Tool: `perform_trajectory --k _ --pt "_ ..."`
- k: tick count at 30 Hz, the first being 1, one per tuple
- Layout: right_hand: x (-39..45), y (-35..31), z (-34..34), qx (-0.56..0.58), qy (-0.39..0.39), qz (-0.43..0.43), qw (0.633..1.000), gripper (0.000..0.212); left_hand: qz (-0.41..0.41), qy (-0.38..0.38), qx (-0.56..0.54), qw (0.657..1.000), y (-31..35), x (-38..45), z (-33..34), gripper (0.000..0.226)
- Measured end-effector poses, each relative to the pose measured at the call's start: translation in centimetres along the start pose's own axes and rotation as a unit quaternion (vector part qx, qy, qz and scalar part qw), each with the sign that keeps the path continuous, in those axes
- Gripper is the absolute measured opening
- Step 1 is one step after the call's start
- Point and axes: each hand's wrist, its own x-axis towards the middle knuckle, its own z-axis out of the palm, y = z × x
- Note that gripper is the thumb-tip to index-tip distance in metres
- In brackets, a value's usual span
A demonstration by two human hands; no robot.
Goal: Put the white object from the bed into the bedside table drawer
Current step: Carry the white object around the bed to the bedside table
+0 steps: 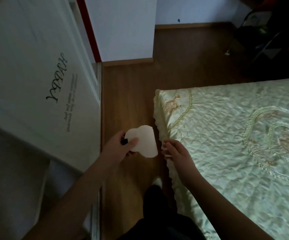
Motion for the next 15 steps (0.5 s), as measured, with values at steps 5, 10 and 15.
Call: perform_trajectory --k 5,10,15 --pt "12.1 -3.5 -0.8 -0.006 -0.027 -0.001 1.0 0.018 -0.014 -0.01 0.016 1.0 3.5 10.8 0.7 0.041" --pt "22.2 -9.3 -1.6 -0.008 -0.064 -0.01 0.998 0.028 -0.016 -0.007 0.042 0.999 8.1 19.9 -0.3 0.045" --pt "30.6 -12.9 -1.4 0.018 -0.057 -0.017 0.998 0.022 -0.018 -0.013 0.053 0.998 10.3 28.2 -2.2 0.04"
